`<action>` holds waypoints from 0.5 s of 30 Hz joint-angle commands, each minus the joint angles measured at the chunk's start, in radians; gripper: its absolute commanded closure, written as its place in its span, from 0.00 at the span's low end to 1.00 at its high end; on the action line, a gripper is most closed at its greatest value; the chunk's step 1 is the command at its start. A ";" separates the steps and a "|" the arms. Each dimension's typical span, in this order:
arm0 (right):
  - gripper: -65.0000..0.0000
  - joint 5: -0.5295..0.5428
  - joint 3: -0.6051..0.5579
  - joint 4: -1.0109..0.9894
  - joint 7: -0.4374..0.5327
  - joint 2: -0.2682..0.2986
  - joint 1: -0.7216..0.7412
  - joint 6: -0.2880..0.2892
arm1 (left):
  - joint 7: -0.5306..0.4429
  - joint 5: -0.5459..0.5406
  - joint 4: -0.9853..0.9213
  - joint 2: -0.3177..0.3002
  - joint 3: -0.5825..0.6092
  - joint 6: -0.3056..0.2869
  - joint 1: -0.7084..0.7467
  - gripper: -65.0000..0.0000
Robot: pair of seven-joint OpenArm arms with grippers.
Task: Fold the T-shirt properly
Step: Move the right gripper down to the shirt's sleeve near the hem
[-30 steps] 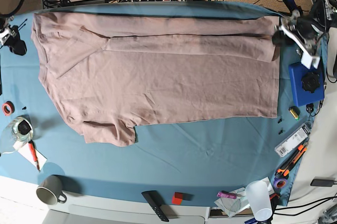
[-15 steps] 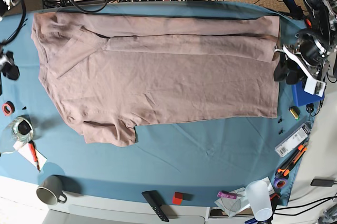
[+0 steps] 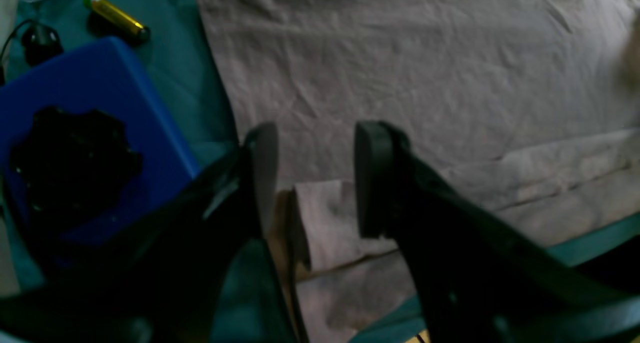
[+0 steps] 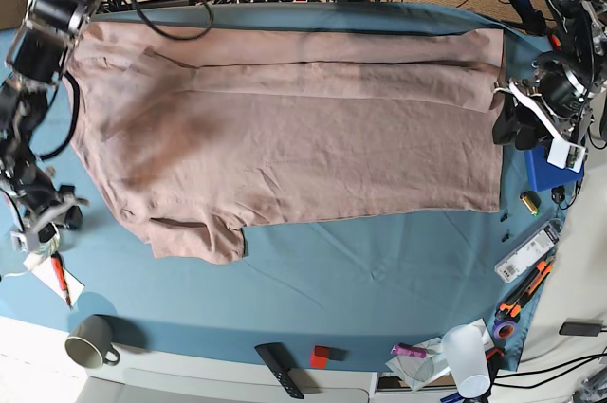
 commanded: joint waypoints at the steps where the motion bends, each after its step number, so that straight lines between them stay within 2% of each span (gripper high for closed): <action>1: 0.76 0.014 -0.016 -0.024 0.030 0.024 0.059 0.006 | -0.019 -0.010 0.013 -0.013 -0.004 -0.001 -0.004 0.61; 5: 0.76 0.013 -0.083 -0.156 0.030 0.010 0.160 0.016 | -0.020 -0.009 0.013 -0.011 -0.004 -0.001 -0.005 0.61; 9: 0.76 0.007 -0.126 -0.185 0.034 -0.031 0.189 0.045 | -0.019 -0.009 0.013 -0.011 -0.004 -0.001 -0.005 0.61; 15: 0.76 -0.153 -0.145 -0.189 0.100 -0.120 0.173 0.005 | -0.014 -0.001 0.013 -0.011 -0.004 -0.001 -0.004 0.61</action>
